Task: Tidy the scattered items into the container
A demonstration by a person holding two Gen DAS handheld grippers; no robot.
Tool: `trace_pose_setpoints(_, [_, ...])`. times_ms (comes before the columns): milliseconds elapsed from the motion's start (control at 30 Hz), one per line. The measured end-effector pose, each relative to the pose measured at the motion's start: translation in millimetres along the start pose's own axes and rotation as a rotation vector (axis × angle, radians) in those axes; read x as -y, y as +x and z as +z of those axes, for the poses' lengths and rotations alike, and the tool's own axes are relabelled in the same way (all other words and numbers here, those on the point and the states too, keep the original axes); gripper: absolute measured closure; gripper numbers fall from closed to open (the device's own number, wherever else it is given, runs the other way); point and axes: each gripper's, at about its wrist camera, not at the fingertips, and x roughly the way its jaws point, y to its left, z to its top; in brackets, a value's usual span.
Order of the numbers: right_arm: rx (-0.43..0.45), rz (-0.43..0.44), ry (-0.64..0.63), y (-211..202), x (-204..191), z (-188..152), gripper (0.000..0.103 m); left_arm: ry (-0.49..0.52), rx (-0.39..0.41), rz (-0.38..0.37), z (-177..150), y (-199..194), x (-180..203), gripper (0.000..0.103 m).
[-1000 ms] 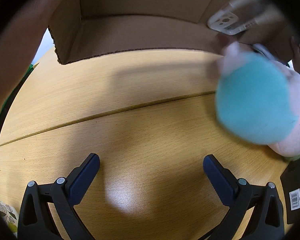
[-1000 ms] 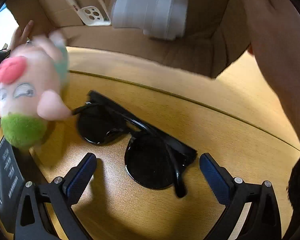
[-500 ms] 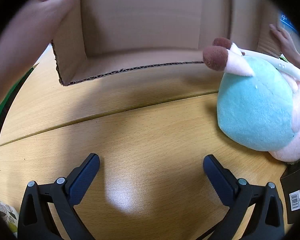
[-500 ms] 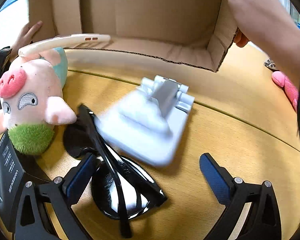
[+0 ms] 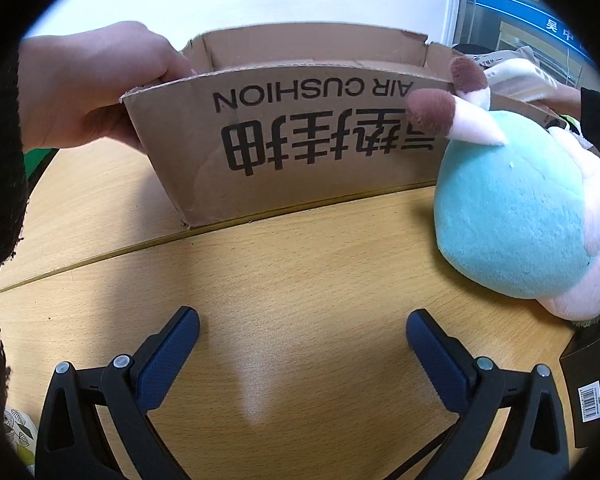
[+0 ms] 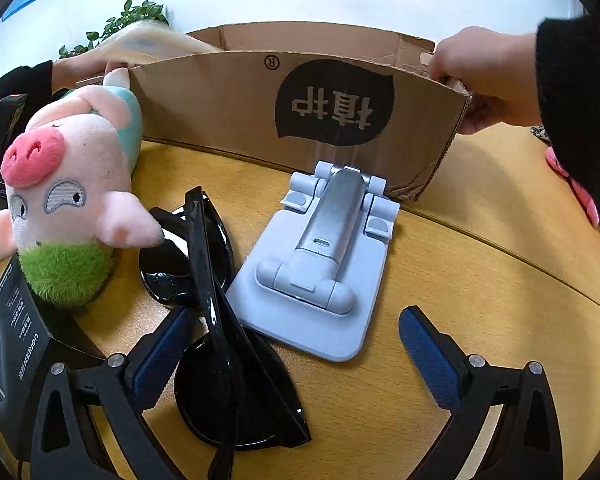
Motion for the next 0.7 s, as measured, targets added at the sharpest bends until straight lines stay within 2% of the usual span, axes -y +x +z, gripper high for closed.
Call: trace_pose_setpoints(700, [0.000,0.002,0.001,1.3,11.3,-0.7,0.000,0.000,0.000,0.000,4.7,1.2,-1.6,0.000])
